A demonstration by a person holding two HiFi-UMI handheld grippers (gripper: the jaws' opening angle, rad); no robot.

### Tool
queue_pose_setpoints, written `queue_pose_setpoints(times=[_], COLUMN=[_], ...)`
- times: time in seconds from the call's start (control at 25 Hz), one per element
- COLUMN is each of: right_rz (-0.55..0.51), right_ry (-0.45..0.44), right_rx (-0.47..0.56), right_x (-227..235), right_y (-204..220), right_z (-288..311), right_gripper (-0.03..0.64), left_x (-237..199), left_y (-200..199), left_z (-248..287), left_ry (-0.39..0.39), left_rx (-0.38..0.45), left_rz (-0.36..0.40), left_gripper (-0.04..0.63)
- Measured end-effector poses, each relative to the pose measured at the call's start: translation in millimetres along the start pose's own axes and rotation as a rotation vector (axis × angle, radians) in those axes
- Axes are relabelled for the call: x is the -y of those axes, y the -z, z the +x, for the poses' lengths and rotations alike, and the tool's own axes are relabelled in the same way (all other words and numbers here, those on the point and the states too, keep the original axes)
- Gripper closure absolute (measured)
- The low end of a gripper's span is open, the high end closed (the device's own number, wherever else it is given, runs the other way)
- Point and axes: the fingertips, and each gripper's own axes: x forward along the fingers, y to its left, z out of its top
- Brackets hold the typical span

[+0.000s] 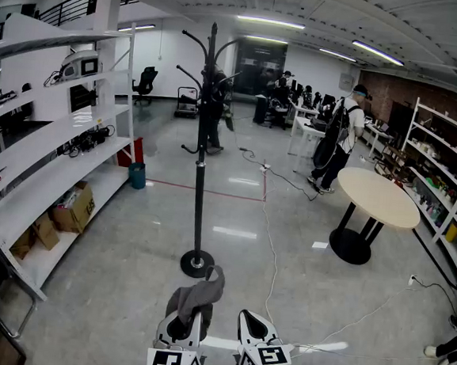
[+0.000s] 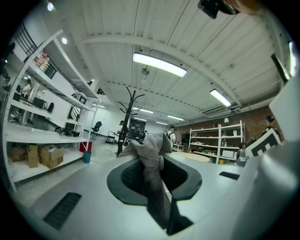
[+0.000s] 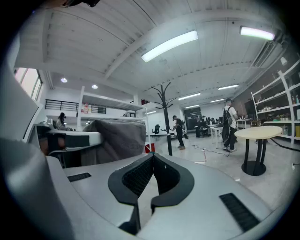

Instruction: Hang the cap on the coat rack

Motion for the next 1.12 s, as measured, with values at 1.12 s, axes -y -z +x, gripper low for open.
queue_pose_setpoints(times=[1.12], right_rz=[0.028], right_ry=[0.009], right_rx=[-0.021], right_x=[54.1], right_y=[6.9], right_z=[48.6], right_gripper=[0.606], left_x=[-5.4], left_y=[6.6], left_z=[67.6], left_ry=[-0.021], left_rx=[-0.007], left_rz=[0.024], left_gripper=[0.528])
